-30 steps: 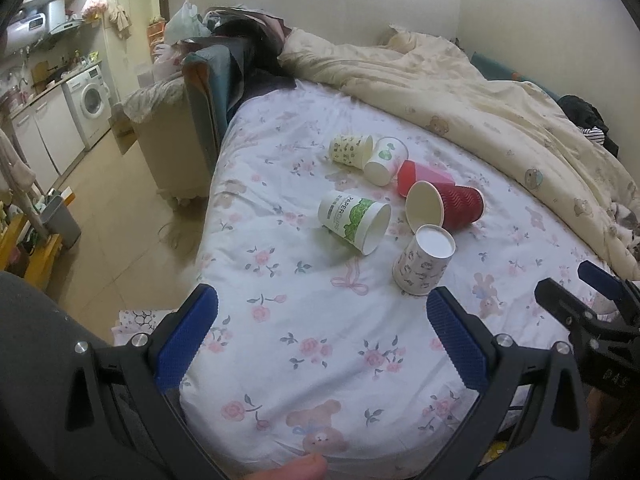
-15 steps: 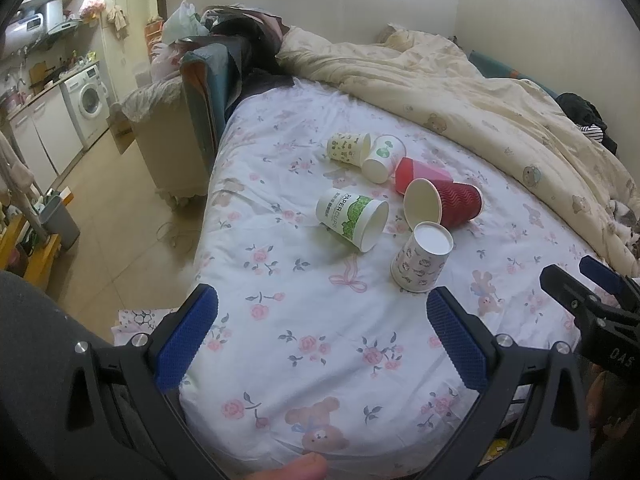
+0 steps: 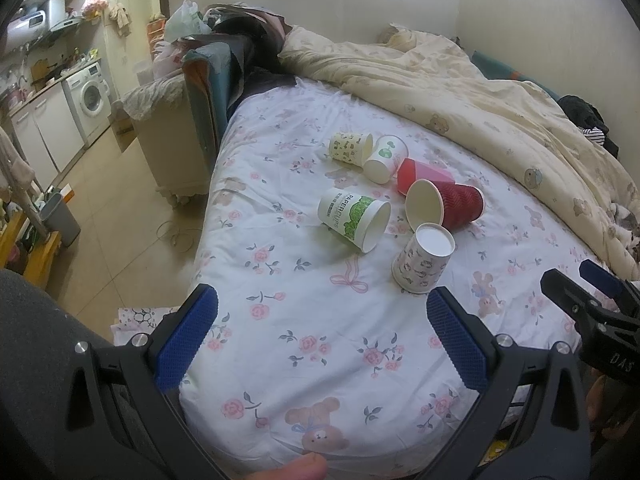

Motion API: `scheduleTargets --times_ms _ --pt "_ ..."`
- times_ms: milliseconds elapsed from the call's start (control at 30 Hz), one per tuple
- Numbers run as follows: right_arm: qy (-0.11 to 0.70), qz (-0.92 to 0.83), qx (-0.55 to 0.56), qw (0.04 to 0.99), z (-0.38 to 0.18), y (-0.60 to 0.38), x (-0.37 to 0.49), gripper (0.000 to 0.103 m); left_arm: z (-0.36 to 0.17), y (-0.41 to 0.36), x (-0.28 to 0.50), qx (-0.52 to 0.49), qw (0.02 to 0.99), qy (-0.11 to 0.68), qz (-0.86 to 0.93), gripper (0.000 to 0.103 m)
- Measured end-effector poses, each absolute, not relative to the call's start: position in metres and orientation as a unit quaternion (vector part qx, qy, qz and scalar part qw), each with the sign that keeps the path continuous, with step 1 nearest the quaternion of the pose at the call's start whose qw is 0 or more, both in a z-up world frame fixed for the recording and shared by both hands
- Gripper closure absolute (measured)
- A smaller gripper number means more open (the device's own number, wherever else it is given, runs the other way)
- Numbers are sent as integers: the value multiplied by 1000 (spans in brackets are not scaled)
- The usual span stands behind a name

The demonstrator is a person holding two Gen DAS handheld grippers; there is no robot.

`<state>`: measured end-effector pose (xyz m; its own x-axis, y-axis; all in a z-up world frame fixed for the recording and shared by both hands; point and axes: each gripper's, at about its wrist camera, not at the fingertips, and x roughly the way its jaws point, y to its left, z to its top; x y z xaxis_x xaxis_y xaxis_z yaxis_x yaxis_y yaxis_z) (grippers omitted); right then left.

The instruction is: Flip cup upside down

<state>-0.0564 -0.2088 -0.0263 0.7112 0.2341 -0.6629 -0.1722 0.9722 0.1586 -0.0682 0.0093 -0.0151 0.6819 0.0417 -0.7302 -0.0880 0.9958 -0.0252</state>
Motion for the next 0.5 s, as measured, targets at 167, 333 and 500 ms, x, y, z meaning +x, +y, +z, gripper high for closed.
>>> scheduleTargets --times_ms 167,333,500 --pt "364 111 42 924 -26 -207 -56 5 -15 10 -68 -29 916 397 35 0" --pt "364 110 42 924 -27 -206 -57 5 -15 10 -68 -30 916 398 35 0" --pt "365 111 42 923 -27 -205 -58 5 -16 10 -67 -31 916 399 33 0"
